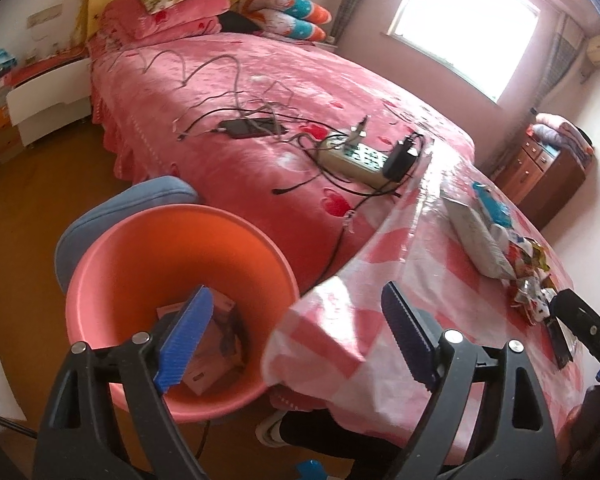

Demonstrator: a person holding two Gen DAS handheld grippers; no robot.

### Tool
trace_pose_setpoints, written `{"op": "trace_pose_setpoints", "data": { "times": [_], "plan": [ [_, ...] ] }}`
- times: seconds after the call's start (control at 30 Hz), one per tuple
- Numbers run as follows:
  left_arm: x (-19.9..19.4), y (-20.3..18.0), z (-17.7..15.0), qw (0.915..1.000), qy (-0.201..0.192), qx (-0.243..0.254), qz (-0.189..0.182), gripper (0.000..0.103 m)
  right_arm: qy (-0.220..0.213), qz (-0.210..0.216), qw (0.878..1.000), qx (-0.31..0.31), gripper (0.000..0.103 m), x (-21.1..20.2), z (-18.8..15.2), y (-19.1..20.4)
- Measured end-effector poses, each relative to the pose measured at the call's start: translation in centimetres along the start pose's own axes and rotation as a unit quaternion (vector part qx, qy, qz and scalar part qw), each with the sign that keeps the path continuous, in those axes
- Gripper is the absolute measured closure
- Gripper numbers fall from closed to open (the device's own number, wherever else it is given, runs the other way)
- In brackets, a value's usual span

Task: Collect trash
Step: 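Move both open tools back over the trash on the table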

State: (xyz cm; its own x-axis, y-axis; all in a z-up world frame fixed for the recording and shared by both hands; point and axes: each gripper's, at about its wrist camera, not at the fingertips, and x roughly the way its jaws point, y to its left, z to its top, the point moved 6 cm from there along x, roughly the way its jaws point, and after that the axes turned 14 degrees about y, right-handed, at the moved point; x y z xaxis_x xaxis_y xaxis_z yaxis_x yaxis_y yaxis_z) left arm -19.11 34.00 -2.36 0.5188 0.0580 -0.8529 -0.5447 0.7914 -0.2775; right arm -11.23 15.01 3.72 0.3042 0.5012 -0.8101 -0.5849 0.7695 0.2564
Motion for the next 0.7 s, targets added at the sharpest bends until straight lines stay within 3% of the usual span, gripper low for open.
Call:
{"op": "trace_pose_setpoints", "data": {
  "times": [0.27, 0.7],
  "plan": [
    [-0.2, -3.9, -0.7, 0.9991, 0.009, 0.04, -0.01, 0.015, -0.018, -0.046, 0.998, 0.027, 0.011, -1.9, -0.8, -3.9],
    [0.0, -10.5, -2.0, 0.9939, 0.025, 0.104, -0.027, 0.015, -0.039, -0.087, 0.993, 0.071, 0.011, -4.4, -2.4, -9.7]
  ]
}}
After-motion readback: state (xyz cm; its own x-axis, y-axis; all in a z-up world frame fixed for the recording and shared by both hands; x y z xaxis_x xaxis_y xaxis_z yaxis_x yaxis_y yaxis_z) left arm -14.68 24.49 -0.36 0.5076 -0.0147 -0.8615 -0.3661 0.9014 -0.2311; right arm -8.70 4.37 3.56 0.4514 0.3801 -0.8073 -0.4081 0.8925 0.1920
